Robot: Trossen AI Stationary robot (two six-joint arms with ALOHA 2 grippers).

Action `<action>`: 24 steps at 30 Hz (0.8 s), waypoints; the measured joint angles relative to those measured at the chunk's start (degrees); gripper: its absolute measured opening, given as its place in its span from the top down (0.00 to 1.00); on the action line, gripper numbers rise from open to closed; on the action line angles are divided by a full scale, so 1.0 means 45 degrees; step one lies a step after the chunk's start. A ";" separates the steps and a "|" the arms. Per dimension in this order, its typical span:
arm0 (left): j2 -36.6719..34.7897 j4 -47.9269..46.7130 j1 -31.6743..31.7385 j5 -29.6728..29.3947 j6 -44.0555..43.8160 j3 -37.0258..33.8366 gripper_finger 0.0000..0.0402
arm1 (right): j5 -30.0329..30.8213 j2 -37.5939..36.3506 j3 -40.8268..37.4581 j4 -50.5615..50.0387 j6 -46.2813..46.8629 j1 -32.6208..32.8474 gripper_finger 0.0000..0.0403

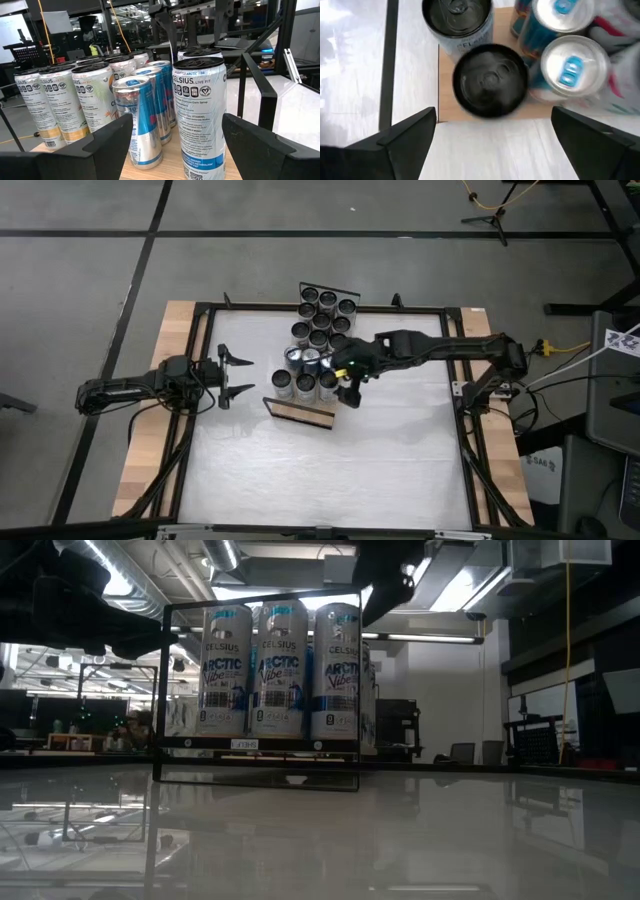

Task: Place canned beverage on shelf
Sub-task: Put the blue soda can on the shelf aligned with the other blue soda can, then return to Home Position

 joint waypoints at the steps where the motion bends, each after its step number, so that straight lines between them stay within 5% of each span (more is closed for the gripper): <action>1: -0.0002 0.0000 0.0001 -0.0005 0.0000 0.0000 0.25 | 0.0007 -0.0163 0.0000 -0.0114 0.0009 0.0000 0.03; 11: -0.0003 0.0000 0.0003 -0.0005 0.0000 0.0000 0.25 | 0.0899 -0.2375 0.0000 -0.1323 -0.0586 0.0002 0.03; 18: -0.0006 0.0000 0.0004 -0.0005 0.0000 0.0000 0.25 | 0.3315 -0.4576 -0.0056 -0.2459 -0.1088 0.0005 0.03; 24: -0.0006 0.0000 0.0002 -0.0005 0.0000 0.0000 0.25 | 0.4111 -0.7115 -0.1825 -0.1770 -0.0907 0.0005 0.03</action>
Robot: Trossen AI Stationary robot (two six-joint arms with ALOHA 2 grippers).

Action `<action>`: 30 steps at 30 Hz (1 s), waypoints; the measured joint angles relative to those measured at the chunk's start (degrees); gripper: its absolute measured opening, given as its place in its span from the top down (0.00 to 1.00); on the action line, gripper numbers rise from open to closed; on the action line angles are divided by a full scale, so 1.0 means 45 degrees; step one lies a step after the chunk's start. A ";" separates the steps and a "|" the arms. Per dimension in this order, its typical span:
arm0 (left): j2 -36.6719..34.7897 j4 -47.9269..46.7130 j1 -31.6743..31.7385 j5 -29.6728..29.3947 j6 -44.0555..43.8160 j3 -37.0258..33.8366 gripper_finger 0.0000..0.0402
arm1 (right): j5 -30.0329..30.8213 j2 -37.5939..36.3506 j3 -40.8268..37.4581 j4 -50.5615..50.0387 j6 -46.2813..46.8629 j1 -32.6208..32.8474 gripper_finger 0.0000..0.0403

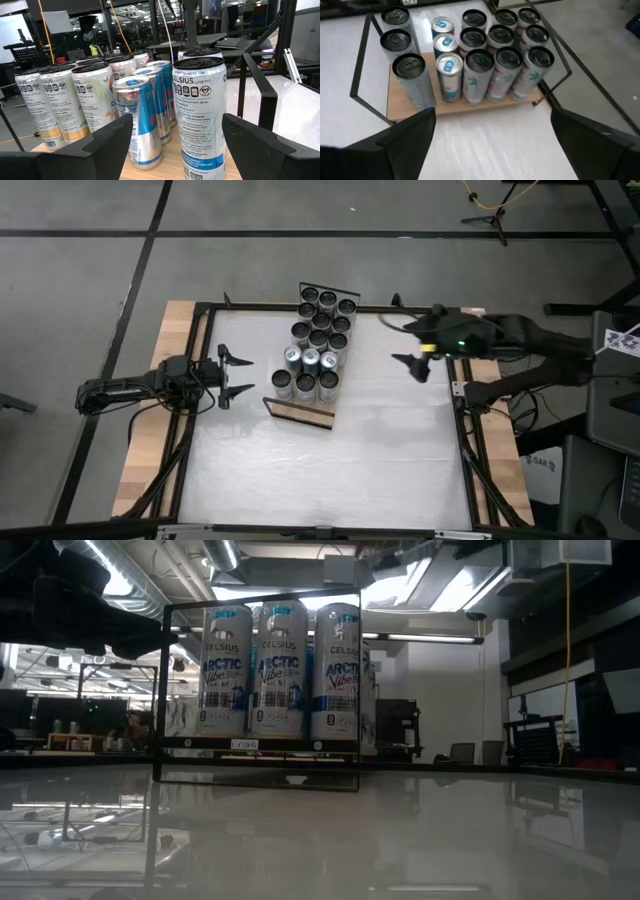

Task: Place canned beverage on shelf
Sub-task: Return to Home Position

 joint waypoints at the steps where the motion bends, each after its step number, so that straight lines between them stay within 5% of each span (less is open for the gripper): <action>1: 0.0000 0.0000 0.0003 0.0000 0.0000 0.0000 0.25 | 0.0009 -0.0513 -0.0549 0.0239 0.0168 0.0000 0.03; 18: 0.0005 0.0000 -0.0002 0.0000 0.0000 0.0000 0.25 | 0.0582 -0.8002 -0.9263 0.6987 0.0804 -0.0010 0.07; 30: 0.0000 0.0000 0.0001 0.0000 0.0002 0.0000 0.25 | -0.0084 -0.8903 -1.1510 0.9059 0.0458 -0.0010 0.56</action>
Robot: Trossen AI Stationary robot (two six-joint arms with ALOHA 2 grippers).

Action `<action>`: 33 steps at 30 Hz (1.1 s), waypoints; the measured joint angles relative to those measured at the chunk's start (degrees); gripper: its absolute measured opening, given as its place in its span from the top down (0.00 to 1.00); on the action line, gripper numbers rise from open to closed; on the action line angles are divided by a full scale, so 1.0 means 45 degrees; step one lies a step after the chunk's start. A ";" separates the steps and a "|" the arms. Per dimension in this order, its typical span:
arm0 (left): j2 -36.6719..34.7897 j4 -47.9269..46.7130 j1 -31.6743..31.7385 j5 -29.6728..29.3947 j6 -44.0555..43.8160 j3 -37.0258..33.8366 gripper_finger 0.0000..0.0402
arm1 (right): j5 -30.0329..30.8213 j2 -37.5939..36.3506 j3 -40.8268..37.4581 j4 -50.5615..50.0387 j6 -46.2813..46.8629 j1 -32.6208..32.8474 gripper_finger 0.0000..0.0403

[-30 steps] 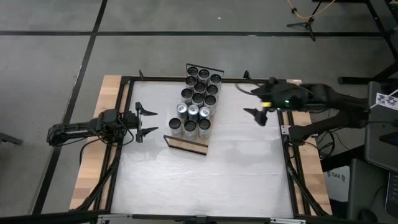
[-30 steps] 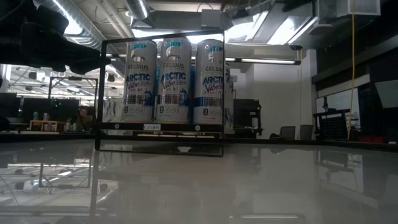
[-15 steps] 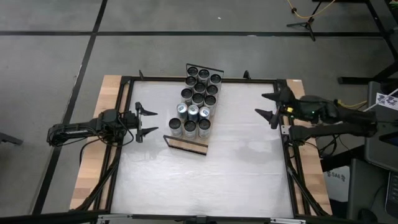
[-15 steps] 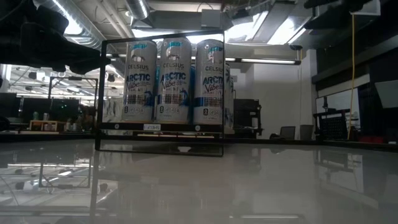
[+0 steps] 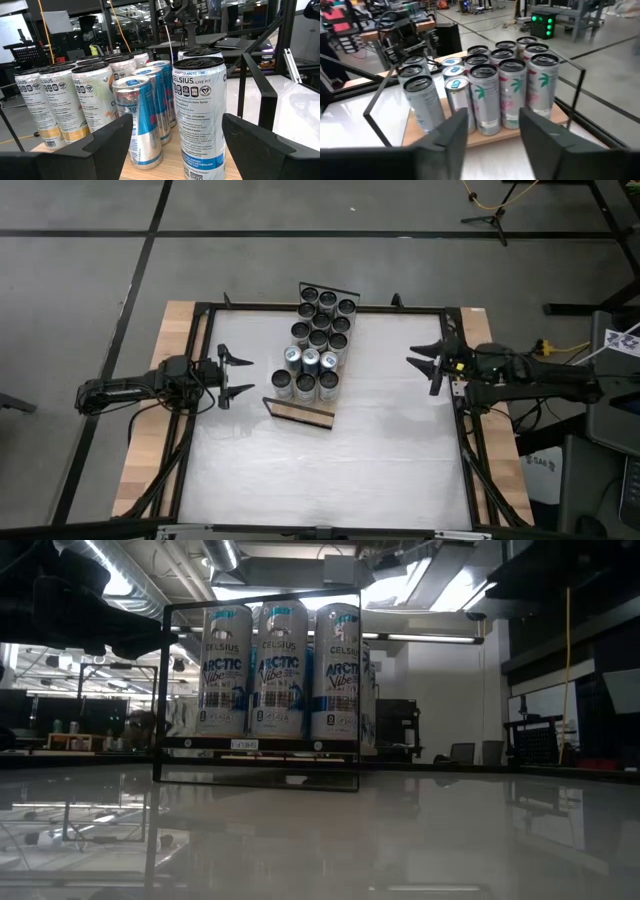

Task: Place canned beverage on shelf
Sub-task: Return to Home Position

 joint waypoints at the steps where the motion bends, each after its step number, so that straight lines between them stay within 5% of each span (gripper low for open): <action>1: 0.0000 0.0000 0.0002 0.0000 -0.0002 0.0000 0.25 | -0.0112 0.0000 -0.0114 0.0153 -0.0021 0.0000 0.60; 11: 0.0001 0.0000 0.0002 0.0000 -0.0002 0.0000 0.25 | -0.0402 -0.1170 -0.1738 0.1960 -0.0538 0.0000 0.98; 18: 0.0000 0.0000 -0.0003 0.0000 -0.0002 0.0000 0.25 | -0.3104 -0.2820 -0.2831 0.3318 -0.1372 0.0005 0.94; 33: 0.0004 0.0000 0.0000 0.0000 -0.0002 0.0000 0.25 | -0.3375 -0.5712 -0.4514 0.2842 -0.1999 0.0000 0.94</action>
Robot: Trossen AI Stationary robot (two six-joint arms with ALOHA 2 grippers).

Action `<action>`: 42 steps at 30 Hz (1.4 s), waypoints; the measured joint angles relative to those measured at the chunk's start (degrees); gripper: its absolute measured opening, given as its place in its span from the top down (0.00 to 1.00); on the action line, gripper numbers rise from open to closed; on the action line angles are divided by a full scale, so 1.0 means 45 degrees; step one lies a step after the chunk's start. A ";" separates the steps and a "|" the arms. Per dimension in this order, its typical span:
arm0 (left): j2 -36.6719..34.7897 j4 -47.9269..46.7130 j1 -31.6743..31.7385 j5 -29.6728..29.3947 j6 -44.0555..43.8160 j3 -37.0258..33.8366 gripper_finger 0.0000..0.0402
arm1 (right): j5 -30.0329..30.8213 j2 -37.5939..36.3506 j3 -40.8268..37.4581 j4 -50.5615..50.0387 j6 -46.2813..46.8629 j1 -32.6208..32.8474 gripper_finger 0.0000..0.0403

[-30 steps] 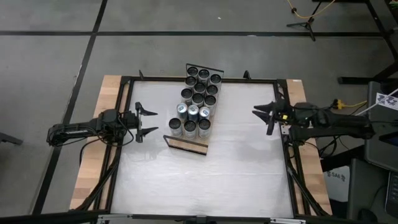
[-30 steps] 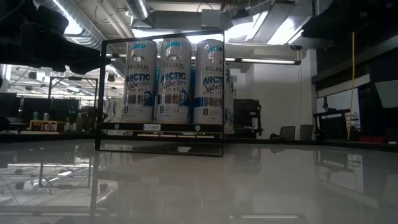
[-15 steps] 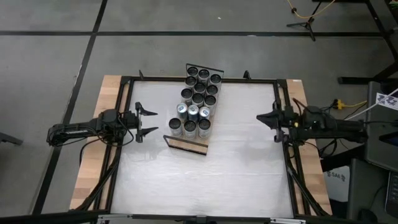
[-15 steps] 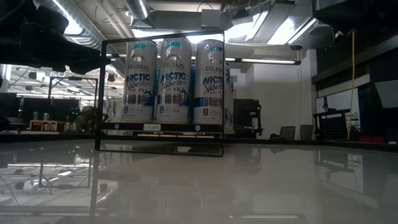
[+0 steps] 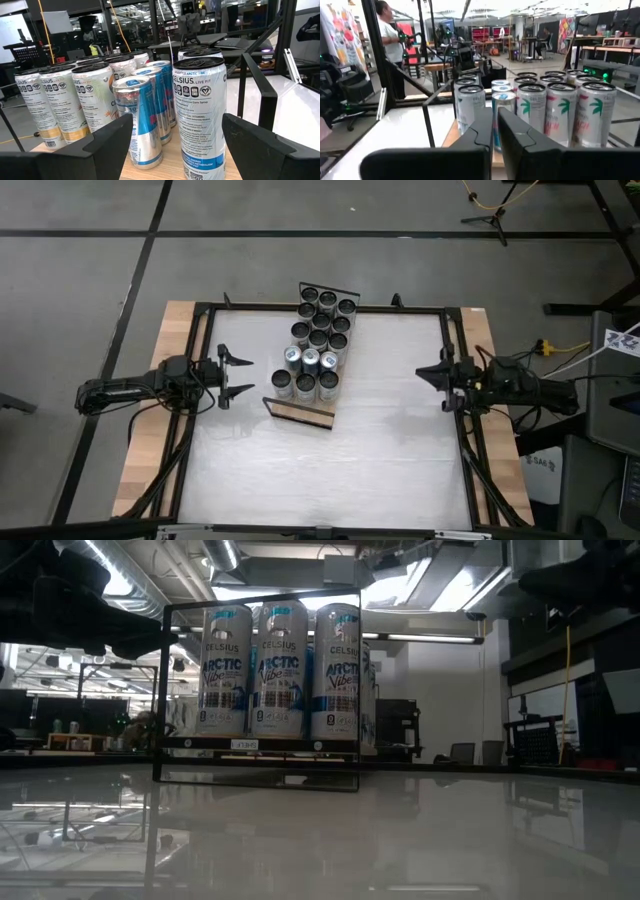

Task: Place canned beverage on shelf
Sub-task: Return to Home Position

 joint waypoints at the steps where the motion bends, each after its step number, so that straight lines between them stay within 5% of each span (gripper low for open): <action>1: -0.0002 0.0000 -0.0001 -0.0004 0.0000 0.0000 0.25 | 0.0050 -0.0005 0.0000 -0.0051 -0.0005 0.0000 0.94; 11: 0.0001 0.0000 -0.0002 0.0000 0.0000 0.0000 0.25 | 0.0160 -0.0005 -0.0450 -0.0240 -0.0010 0.0000 0.94; 30: 0.0001 0.0000 0.0002 0.0000 0.0004 0.0000 0.25 | 0.0254 -0.0006 -0.2981 0.3274 0.0022 0.0000 0.94; 42: 0.0001 0.0000 -0.0001 -0.0005 0.0002 0.0002 0.25 | 0.0291 0.0015 -0.2968 0.2340 0.0085 0.0000 0.94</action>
